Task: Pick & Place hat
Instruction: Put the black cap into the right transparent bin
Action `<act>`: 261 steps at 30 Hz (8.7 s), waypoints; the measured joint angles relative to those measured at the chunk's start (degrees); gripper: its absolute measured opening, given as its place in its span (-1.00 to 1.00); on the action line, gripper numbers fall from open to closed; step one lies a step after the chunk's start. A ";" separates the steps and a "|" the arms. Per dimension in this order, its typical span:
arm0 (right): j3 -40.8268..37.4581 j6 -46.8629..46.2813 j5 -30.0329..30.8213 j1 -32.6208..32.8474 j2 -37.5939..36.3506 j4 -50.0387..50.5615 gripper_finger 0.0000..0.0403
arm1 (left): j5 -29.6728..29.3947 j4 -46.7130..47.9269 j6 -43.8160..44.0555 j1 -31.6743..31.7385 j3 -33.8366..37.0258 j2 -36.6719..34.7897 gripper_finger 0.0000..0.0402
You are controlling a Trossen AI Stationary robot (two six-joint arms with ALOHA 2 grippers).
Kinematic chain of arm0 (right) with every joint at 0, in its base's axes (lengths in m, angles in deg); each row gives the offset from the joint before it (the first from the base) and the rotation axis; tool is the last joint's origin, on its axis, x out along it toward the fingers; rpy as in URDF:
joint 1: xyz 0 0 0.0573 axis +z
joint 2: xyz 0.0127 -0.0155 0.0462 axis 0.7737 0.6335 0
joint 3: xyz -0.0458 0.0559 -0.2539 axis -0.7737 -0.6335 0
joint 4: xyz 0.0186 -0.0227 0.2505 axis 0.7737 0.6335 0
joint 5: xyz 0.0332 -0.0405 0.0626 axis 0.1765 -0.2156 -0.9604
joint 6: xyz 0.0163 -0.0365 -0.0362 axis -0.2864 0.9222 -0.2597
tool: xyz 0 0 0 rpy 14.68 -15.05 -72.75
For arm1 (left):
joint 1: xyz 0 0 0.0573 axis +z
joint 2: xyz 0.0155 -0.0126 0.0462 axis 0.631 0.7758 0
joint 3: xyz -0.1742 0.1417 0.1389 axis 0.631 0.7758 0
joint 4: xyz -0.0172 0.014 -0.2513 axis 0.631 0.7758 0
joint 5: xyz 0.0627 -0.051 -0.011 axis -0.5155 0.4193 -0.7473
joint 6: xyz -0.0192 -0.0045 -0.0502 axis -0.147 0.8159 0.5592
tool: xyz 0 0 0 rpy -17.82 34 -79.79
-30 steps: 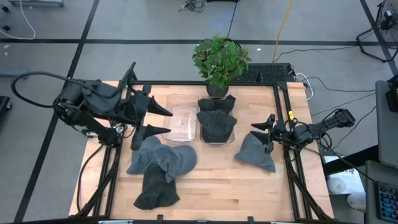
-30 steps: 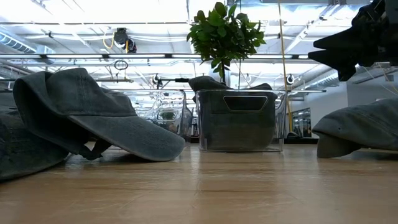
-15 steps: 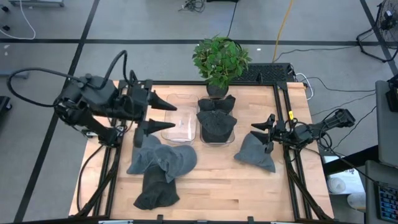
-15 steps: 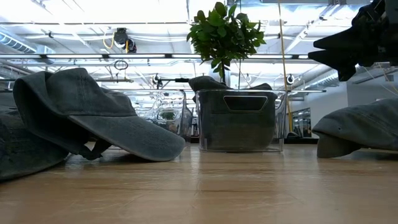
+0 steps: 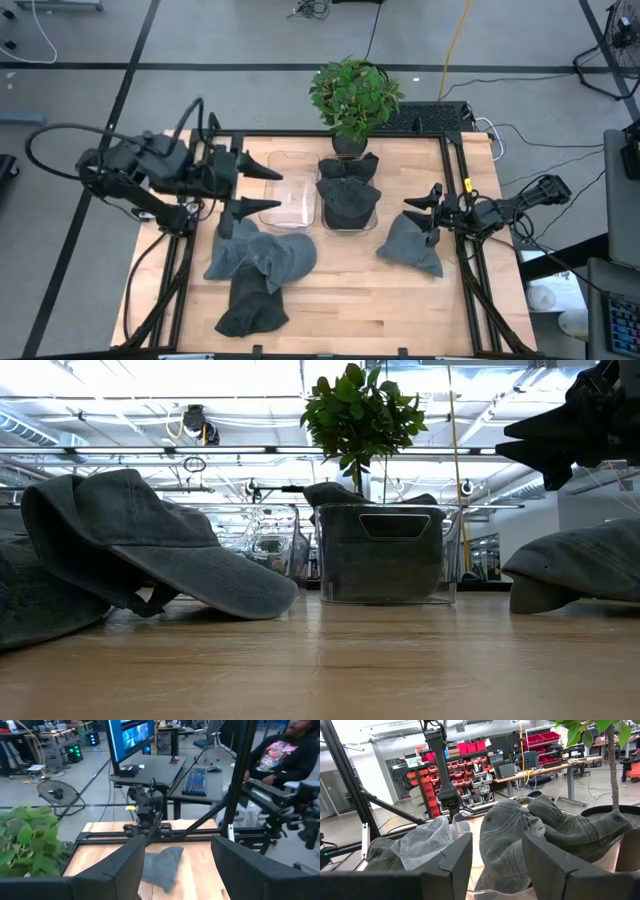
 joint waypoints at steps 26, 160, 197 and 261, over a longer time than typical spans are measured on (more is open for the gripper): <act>0.00 0.00 0.00 0.00 -0.02 0.00 -0.21 | -5.53 -15.90 -4.57 -9.34 34.98 -25.43 0.19; -0.02 0.00 0.00 -0.02 -0.02 0.00 -0.21 | 12.78 29.92 57.07 -30.83 20.76 23.69 0.82; -0.02 0.00 0.00 -0.02 -0.02 -0.02 -0.21 | 14.59 16.78 56.15 -34.73 28.00 33.54 0.76; -0.02 0.01 0.00 -0.01 -0.02 0.01 -0.21 | 21.34 44.72 53.36 -31.12 -6.08 14.88 -1.00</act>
